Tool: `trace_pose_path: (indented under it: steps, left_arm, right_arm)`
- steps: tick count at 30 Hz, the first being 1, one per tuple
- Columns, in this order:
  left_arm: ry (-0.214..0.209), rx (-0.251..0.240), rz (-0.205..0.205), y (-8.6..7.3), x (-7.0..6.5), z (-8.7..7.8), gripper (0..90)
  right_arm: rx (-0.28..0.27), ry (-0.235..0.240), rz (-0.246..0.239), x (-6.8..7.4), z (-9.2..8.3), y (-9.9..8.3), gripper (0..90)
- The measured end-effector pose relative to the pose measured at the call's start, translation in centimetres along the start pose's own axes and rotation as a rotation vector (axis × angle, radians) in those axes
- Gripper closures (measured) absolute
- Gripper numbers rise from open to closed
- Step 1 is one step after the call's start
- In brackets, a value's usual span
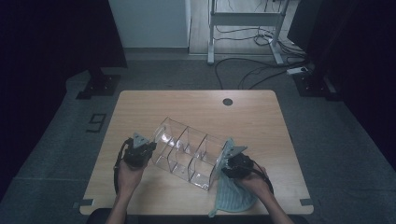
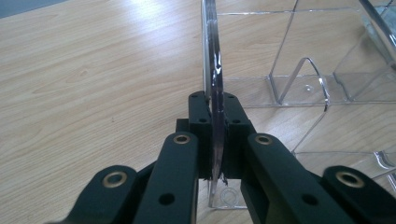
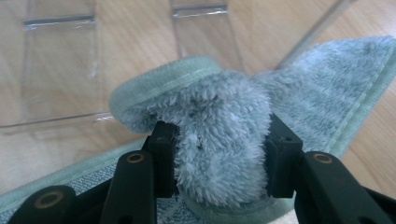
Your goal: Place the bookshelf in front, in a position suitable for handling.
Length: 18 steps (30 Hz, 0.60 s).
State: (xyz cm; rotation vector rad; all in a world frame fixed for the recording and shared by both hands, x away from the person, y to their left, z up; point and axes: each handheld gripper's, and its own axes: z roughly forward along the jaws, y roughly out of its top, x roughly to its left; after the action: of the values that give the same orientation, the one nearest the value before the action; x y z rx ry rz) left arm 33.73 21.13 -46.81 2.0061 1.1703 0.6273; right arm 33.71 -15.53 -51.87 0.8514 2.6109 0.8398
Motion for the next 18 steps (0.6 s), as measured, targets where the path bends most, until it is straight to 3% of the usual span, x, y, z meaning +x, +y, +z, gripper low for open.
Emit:
trace_pose_path:
  steps: [18]
  left_arm:
    - [-0.007,0.000,-0.018,0.0,0.1,0.0,86.4]
  right_arm:
    - [0.018,0.089,-0.059,3.6,-1.0,-0.1,54.0]
